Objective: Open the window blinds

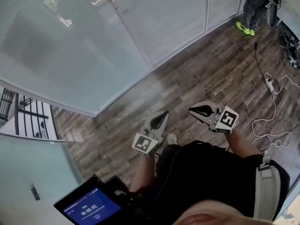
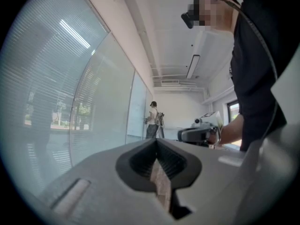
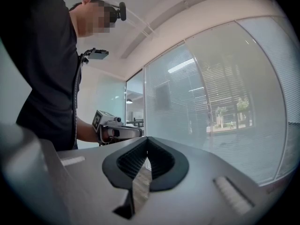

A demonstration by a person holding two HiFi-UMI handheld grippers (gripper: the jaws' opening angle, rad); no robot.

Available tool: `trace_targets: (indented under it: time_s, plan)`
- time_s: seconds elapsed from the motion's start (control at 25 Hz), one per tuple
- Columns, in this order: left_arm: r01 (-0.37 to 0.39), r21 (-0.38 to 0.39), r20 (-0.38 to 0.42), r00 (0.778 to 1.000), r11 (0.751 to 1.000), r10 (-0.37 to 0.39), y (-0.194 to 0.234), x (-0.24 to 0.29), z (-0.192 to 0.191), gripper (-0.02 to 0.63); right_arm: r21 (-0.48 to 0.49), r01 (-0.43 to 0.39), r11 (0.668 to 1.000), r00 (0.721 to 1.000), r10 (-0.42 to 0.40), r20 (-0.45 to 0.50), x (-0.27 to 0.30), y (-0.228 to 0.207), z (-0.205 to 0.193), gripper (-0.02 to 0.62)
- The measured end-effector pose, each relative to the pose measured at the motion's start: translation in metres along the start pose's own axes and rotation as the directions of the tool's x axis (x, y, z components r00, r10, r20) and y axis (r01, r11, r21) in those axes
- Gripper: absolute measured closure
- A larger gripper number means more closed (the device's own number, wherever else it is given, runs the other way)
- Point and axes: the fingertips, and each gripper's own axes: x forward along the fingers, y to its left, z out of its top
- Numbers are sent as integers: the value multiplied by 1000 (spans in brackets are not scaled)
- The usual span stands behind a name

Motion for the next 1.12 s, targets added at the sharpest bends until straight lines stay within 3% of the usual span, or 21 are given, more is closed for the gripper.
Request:
trace_targets:
  time_s: [0.68,1.12]
  plan:
    - [16,23,4,1000,1000,-16,130,-40,11,603,-34,67,997,998,-67,-1,139,-45,6,591]
    - [-2,-19,13,1000,1000,2,174,-63,-7,603,-48,51,998,997,-54,-64,185,-45,-6,589]
